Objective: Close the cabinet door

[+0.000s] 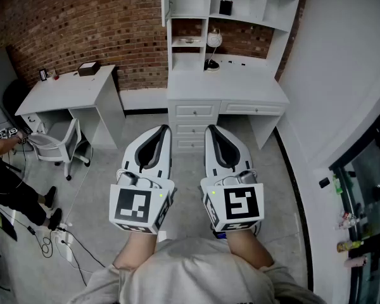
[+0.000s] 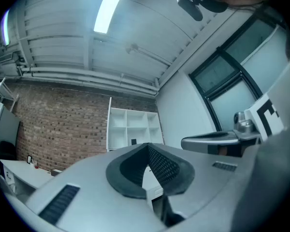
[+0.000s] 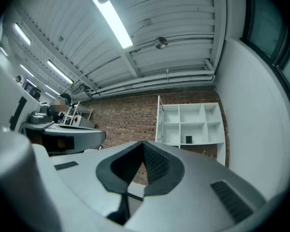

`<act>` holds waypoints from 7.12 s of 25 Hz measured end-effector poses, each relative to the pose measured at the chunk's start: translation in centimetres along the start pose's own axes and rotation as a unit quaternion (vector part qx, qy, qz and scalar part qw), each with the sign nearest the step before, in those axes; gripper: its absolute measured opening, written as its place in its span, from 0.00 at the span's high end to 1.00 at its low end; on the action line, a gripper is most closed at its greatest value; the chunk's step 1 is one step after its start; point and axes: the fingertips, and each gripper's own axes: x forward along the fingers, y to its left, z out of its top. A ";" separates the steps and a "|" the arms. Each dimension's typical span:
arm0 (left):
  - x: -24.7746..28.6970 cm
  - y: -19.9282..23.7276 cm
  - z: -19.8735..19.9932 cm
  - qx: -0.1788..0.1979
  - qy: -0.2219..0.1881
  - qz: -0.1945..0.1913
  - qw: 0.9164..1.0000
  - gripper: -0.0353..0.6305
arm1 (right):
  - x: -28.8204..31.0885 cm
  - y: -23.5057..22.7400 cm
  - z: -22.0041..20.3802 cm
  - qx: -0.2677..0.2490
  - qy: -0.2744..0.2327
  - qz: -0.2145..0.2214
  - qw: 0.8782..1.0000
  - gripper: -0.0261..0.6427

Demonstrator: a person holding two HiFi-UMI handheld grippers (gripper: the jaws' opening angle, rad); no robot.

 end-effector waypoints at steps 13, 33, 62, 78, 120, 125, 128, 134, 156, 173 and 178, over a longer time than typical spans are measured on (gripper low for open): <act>1.3 0.5 -1.2 -0.019 0.021 0.020 0.999 0.94 | 0.7 -1.1 -2.1 0.006 0.006 -0.003 1.000 0.93; 14.2 10.3 -5.1 -0.019 0.009 0.007 1.000 0.94 | 17.0 -3.4 -4.5 0.002 -0.018 0.009 1.000 0.93; 29.3 22.9 -10.7 -0.020 0.007 -0.040 0.999 0.94 | 36.4 -4.3 -9.9 -0.017 -0.009 -0.010 1.000 0.93; 41.1 28.1 -14.4 -0.015 0.009 -0.029 0.999 0.94 | 49.4 -9.4 -13.8 -0.003 -0.014 0.009 1.000 0.93; 62.2 39.9 -16.9 0.020 -0.006 0.041 0.999 0.94 | 73.6 -16.3 -15.1 -0.003 -0.051 0.093 0.994 0.93; 63.3 40.4 -15.4 0.026 -0.021 0.031 0.999 0.94 | 75.0 -16.1 -13.1 -0.002 -0.063 0.093 0.994 0.93; 63.7 40.7 -14.6 0.035 -0.024 0.031 0.999 0.94 | 75.6 -15.7 -12.4 -0.005 -0.065 0.096 0.993 0.93; 64.0 41.3 -13.6 0.043 -0.037 0.027 0.998 0.94 | 76.5 -15.5 -11.5 -0.005 -0.069 0.095 0.993 0.93; 62.7 43.7 -10.9 0.072 -0.050 0.016 0.996 0.94 | 79.5 -13.2 -9.5 -0.003 -0.027 0.052 0.998 0.76; 63.4 44.1 -12.9 0.056 -0.048 -0.033 0.997 0.94 | 80.9 -14.5 -11.3 -0.010 0.003 -0.012 1.000 0.77; 64.2 43.1 -13.2 0.050 -0.051 -0.048 0.996 0.94 | 80.2 -16.9 -11.6 0.005 0.011 -0.018 1.000 0.79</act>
